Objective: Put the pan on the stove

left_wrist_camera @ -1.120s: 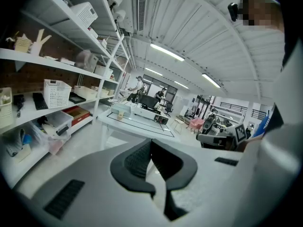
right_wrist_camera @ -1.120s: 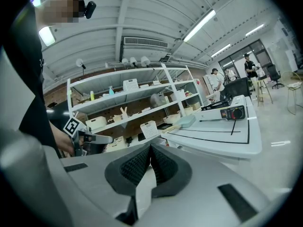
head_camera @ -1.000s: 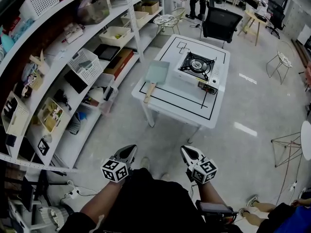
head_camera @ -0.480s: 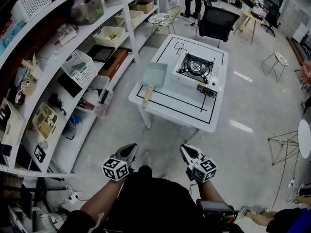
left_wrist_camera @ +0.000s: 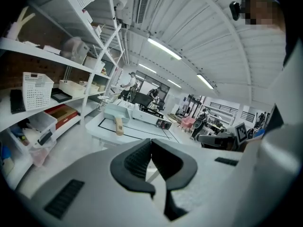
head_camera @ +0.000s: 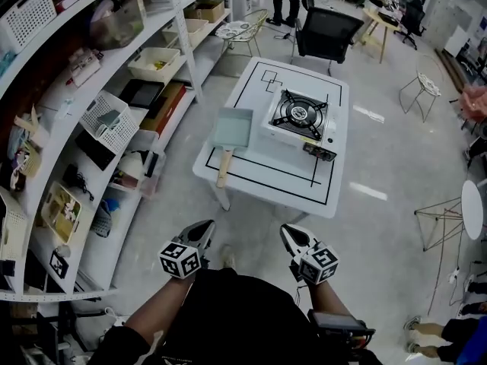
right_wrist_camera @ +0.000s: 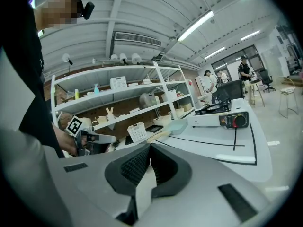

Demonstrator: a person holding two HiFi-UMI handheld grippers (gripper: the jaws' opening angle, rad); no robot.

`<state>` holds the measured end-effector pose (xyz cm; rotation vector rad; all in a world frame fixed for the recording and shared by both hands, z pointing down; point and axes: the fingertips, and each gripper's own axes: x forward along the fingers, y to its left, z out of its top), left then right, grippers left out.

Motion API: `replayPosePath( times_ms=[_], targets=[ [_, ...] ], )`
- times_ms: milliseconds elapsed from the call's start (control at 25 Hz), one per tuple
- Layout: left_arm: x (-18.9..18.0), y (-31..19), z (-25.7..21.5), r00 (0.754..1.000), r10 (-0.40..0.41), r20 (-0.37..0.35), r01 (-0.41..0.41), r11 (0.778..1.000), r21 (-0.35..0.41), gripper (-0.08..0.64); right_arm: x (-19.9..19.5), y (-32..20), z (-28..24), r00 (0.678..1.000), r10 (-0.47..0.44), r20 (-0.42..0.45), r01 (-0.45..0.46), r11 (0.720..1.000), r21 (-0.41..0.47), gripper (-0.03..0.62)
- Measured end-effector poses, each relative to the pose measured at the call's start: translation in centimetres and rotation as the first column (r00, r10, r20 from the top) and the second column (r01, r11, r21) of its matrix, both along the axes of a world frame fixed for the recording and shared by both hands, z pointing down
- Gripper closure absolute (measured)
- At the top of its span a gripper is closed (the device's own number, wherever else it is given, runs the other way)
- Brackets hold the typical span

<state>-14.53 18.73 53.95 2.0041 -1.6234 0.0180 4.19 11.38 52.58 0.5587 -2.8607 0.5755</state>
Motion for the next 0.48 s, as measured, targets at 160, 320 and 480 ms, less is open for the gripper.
replayPosePath(
  times_ms=[160, 320, 480],
  targets=[
    [-1.6, -2.2, 0.2, 1.000, 0.023, -0.001, -0.023, 1.000, -0.011, 0.551, -1.1, -1.7, 0.0, 0.999, 0.036, -0.006, -0.035, 0.999, 0.006, 0.566],
    [-3.2, -4.2, 0.3, 0.999, 0.054, -0.007, -0.054, 0.998, -0.010, 0.551, -2.3, -3.0, -0.1, 0.997, 0.072, -0.014, -0.072, 0.997, 0.007, 0.566],
    [-4.7, -5.9, 0.1, 0.995, 0.096, -0.010, -0.096, 0.995, -0.004, 0.551, -3.7, -4.5, -0.3, 0.994, 0.106, -0.016, -0.105, 0.994, 0.015, 0.566]
  ],
)
